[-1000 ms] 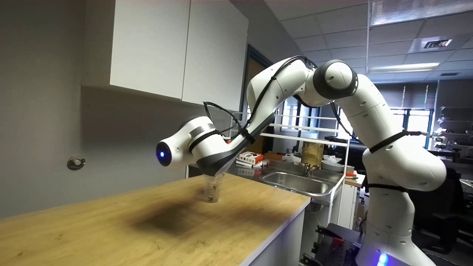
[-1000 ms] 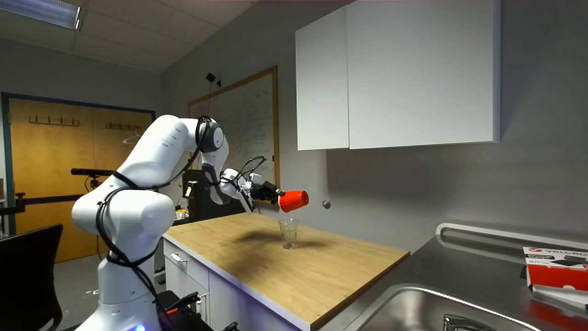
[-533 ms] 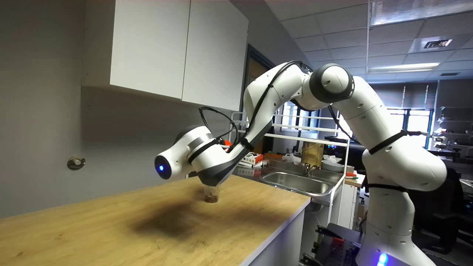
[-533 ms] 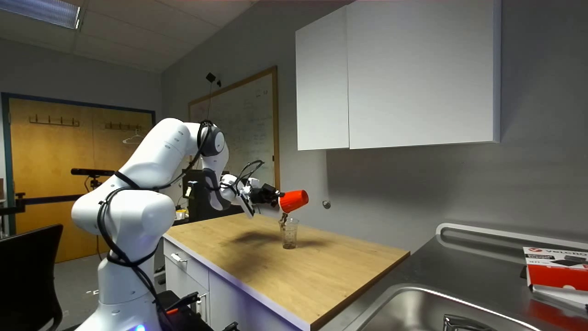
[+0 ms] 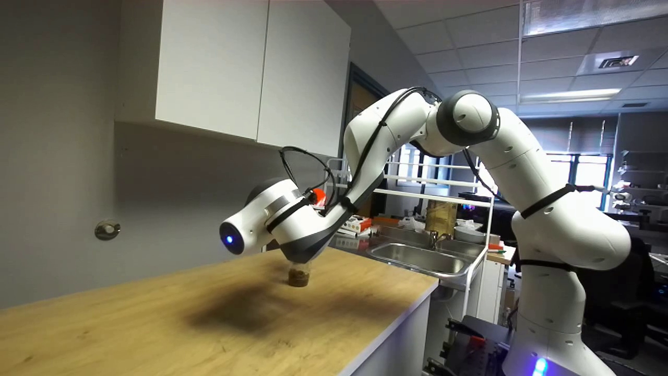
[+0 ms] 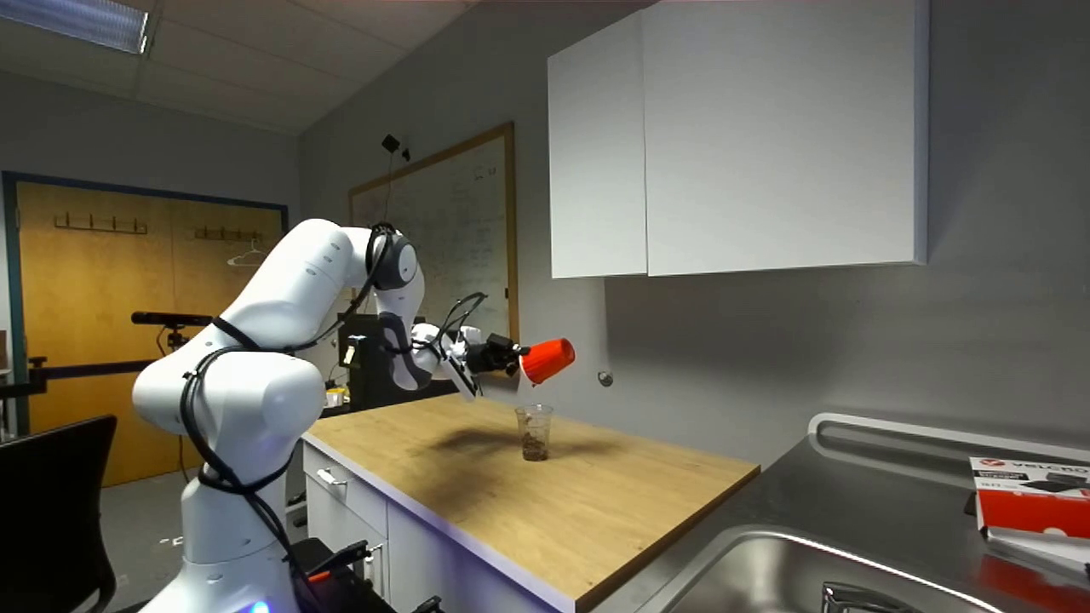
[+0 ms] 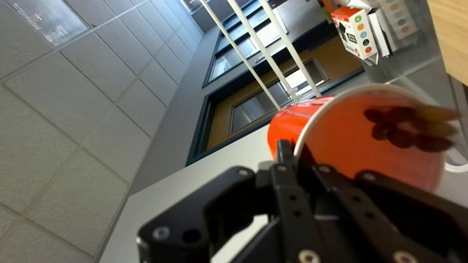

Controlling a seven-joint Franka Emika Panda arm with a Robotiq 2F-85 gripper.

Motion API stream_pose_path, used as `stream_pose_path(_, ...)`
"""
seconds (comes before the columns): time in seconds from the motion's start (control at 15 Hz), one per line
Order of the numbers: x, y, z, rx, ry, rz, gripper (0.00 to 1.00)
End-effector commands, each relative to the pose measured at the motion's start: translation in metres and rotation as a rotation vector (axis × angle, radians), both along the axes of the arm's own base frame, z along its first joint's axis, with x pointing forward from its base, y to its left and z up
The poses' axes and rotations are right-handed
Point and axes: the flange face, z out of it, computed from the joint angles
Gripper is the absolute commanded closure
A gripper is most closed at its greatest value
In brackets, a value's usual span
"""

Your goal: Pour the contents from the red cup into the clear cup

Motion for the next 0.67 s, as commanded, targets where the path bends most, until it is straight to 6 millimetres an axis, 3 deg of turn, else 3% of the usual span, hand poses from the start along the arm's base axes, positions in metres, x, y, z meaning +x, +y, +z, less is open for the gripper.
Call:
stream_pose_path(0.0, -0.001, -0.003, 0.007, -0.034, -0.046, 0.013, 0.96)
stream_pose_path(0.6, -0.003, -0.018, 0.012, -0.090, -0.076, -0.002, 0.96)
